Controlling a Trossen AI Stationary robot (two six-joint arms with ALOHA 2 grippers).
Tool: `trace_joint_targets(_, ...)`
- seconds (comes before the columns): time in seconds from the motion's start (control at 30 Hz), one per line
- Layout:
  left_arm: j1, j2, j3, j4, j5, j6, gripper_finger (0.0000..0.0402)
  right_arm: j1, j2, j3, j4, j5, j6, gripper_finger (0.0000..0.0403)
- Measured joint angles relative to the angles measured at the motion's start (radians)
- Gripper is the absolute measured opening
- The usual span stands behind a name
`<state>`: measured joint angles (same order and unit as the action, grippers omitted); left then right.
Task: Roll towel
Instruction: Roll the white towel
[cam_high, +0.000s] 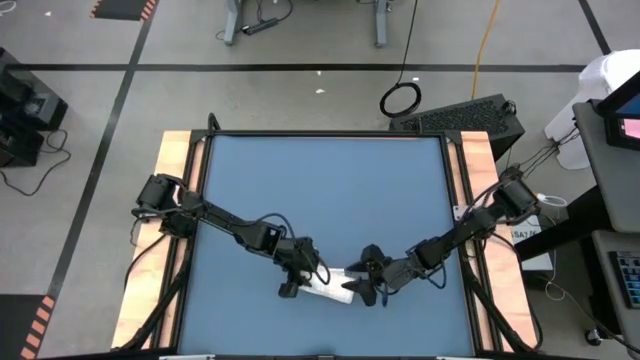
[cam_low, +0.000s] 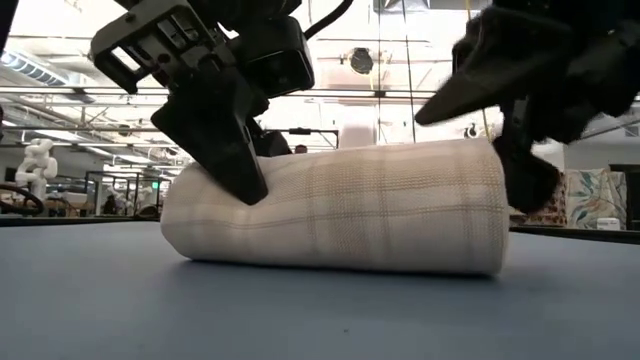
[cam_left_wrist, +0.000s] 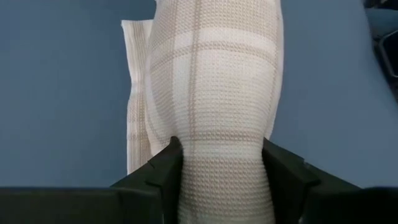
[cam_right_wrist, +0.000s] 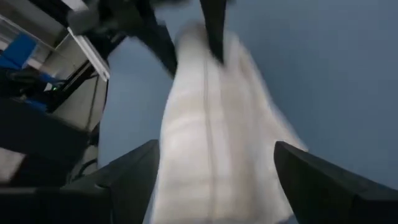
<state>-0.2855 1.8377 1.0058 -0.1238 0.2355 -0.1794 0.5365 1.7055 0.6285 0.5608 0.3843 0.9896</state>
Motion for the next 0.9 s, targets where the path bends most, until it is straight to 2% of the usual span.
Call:
trace_joint_targets(0.2, 0.005, 0.001, -0.001, 0.023, 0.021, -0.026, 0.0169, 0.062, 0.009, 0.064, 0.053, 0.231, -0.336, 0.0306)
trace_joint_targets(0.3, 0.006, 0.001, -0.002, 0.029, 0.023, -0.03, 0.0169, 0.087, 0.056, 0.114, 0.044, 0.293, -0.453, 0.0298)
trace_joint_targets(0.4, 0.01, 0.001, -0.002, 0.033, 0.023, -0.049, 0.0169, 0.1, 0.117, 0.177, 0.047, 0.299, -0.531, 0.0274)
trace_joint_targets(0.63, 0.011, 0.001, -0.002, 0.034, 0.024, -0.052, 0.0169, 0.108, 0.259, 0.297, 0.011, 0.326, -0.532, 0.0167)
trace_joint_targets(0.77, 0.012, 0.001, -0.002, 0.036, 0.026, -0.05, 0.0169, 0.108, 0.306, 0.316, 0.012, 0.351, -0.488, 0.0111)
trace_joint_targets(0.9, 0.01, 0.001, -0.002, 0.037, 0.027, -0.045, 0.0169, 0.112, 0.315, 0.316, 0.016, 0.39, -0.491, 0.0071)
